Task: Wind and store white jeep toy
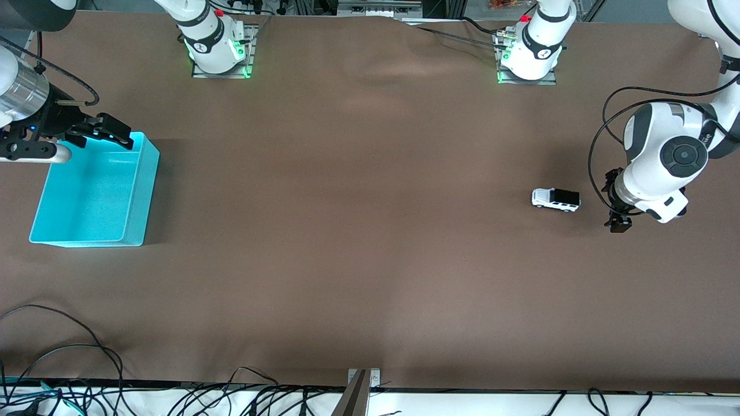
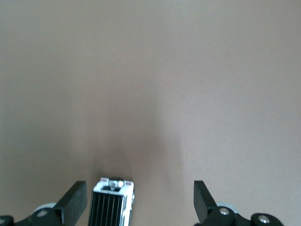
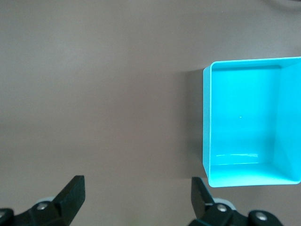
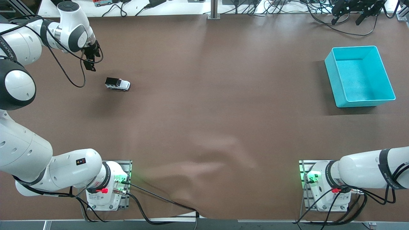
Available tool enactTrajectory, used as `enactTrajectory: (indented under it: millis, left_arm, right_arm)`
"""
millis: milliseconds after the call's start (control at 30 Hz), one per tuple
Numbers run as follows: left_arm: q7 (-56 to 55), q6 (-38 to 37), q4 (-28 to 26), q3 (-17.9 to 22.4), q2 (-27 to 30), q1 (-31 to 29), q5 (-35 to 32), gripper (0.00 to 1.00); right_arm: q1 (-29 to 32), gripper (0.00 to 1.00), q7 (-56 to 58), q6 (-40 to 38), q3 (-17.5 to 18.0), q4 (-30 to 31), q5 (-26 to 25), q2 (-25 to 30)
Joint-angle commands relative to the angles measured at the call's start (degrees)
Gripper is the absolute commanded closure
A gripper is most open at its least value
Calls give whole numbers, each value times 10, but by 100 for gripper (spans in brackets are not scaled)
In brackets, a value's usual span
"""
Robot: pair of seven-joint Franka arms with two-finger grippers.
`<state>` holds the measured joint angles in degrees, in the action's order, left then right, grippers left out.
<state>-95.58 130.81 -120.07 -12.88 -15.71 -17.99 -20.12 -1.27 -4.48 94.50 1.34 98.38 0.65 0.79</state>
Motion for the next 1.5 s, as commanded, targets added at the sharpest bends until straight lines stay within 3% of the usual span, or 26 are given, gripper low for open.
enactTrajectory:
  millis: [0,267,633,867,1133,1467]
  left_arm:
    - [9,-6,3,-3,-14,-5,-12,0]
    - [39,-7,8,-3,0,-5,-12,0]
    - [167,-11,15,-1,38,-6,-11,0]
    - [274,-57,65,-3,41,-8,-5,0]
    - [446,-125,138,0,41,-15,62,0]
    - [633,-195,205,-2,41,-20,87,0]
  right_arm:
    - [-1,0,5,-2,0,-13,-1,-4]
    - [-1,0,5,-2,0,-12,-1,-5]
    - [-1,0,5,-2,0,-12,-1,-5]
    - [-1,0,5,-2,0,-12,-1,-5]
    - [-1,0,5,-2,0,-12,-1,-4]
    - [-1,0,5,-2,0,-13,-1,-5]
